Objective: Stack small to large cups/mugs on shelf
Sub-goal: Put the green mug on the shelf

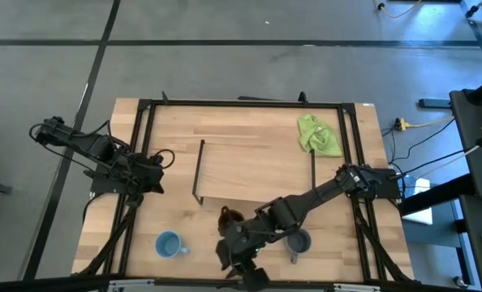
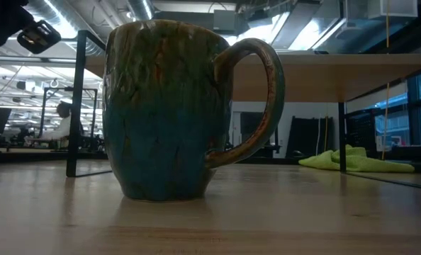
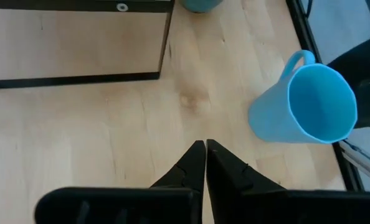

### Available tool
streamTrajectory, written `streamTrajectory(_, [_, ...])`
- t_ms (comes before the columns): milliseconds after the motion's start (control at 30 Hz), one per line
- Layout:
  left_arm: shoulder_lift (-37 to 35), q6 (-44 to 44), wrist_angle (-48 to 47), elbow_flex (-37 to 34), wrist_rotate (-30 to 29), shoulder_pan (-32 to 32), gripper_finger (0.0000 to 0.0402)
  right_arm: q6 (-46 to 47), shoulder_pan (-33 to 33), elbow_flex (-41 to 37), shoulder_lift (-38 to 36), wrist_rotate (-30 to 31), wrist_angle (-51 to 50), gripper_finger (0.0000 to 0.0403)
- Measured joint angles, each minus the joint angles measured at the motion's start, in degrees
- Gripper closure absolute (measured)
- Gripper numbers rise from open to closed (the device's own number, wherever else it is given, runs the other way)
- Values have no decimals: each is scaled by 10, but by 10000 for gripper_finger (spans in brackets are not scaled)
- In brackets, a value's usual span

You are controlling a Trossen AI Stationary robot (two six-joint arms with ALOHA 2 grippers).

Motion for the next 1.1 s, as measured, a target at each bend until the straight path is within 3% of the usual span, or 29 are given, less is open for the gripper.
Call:
streamTrajectory(233, [0,-19,0,0,-2,0,398,14,-14,0,1,-19,25,287])
streamTrajectory(400, [0,-39,0,0,-2,0,397,150,-17,0,1,-117,13,287])
streamTrajectory(500, [0,-43,0,0,-2,0,391,153,-15,-3,1,-129,5,287])
streamTrajectory(767, [0,-46,0,0,-2,0,399,56,-19,-3,1,-37,-47,287])
streamTrajectory(833, [0,-45,0,0,-3,0,400,24,-22,-3,5,32,-93,287])
streamTrajectory(967, [0,-42,0,0,-14,0,394,-36,-32,-4,16,234,-164,287])
streamTrajectory(1033, [0,-41,0,0,-24,0,391,-51,-34,-4,27,269,-177,287])
streamTrajectory(1100, [0,-37,-1,0,-33,0,390,-37,-38,-4,39,257,-175,287])
